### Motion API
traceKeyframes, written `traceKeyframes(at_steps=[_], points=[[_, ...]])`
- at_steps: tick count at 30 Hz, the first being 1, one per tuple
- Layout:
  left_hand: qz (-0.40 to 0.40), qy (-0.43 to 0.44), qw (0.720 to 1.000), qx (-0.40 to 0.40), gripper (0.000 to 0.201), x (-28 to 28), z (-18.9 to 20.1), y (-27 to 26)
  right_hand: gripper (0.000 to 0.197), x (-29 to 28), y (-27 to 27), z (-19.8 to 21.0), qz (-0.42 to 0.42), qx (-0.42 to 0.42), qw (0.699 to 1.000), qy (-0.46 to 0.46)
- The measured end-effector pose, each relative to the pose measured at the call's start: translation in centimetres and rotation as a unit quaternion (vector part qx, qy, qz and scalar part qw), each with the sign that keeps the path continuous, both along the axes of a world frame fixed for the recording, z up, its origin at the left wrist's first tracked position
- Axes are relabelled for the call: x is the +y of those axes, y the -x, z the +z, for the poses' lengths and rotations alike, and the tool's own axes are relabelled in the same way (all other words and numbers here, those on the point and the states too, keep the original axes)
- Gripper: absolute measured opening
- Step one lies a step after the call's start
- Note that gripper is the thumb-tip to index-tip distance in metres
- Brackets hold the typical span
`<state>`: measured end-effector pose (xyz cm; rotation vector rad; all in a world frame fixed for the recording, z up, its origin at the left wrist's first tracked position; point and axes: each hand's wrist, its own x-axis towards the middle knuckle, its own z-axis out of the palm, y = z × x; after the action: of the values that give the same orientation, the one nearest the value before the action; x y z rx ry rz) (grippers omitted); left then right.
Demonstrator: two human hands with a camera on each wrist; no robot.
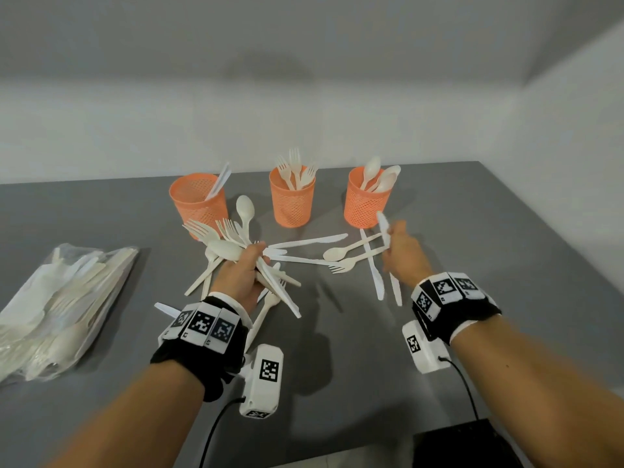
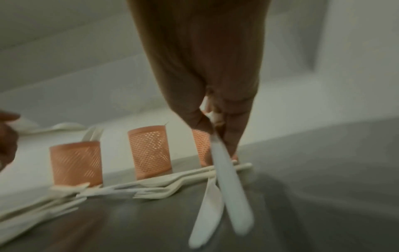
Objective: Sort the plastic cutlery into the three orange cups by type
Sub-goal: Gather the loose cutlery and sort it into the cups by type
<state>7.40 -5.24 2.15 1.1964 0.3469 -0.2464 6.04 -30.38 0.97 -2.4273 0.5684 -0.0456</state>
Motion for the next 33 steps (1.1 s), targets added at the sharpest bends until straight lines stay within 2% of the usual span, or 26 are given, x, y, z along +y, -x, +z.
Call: traceKeyframes(at_steps=[2,4,7,12,13,17,21,23,28,31,33], points=[[-0.002,0.008,1.000,-0.002,0.016,0.0,0.5,0.4,0.052,0.1,-1.2,0.3,0.104,0.022,0.994,0.037],[-0.008,0.014,1.000,-0.010,0.015,0.1,1.0,0.8,0.060,0.0,-2.7,0.0,0.203,0.078,0.973,0.078],[-0.009,0.005,1.000,-0.011,0.015,0.5,0.9,1.3,0.065,-0.5,-4.6,-1.1,0.272,0.147,0.939,0.152],[0.001,-0.009,1.000,-0.005,0.013,1.3,0.4,2.0,0.026,-2.1,-5.6,-1.4,0.309,0.162,0.915,0.203],[0.005,-0.008,1.000,-0.004,0.014,1.3,0.4,2.2,0.026,-2.4,-5.3,-1.0,0.320,0.160,0.908,0.219],[0.010,-0.018,1.000,-0.001,0.017,1.3,0.3,2.5,0.049,-4.4,-3.6,-0.6,0.338,0.174,0.891,0.247],[-0.001,-0.026,1.000,-0.006,0.018,1.2,0.1,2.0,0.032,-5.0,-1.8,-1.2,0.358,0.175,0.875,0.276],[-0.010,-0.024,1.000,-0.012,0.018,1.2,-0.1,1.7,0.031,-5.2,-0.7,-1.3,0.339,0.193,0.871,0.298],[-0.042,0.021,0.999,-0.023,0.012,0.8,-0.7,1.5,0.029,-5.7,1.6,-1.6,0.291,0.230,0.887,0.276],[-0.074,0.038,0.996,-0.018,0.019,0.6,-1.2,1.6,0.022,-5.1,2.8,-1.6,0.281,0.232,0.903,0.228],[-0.079,0.034,0.996,-0.024,0.027,0.5,-1.4,1.5,0.031,-4.7,3.5,-1.8,0.287,0.219,0.914,0.185]])
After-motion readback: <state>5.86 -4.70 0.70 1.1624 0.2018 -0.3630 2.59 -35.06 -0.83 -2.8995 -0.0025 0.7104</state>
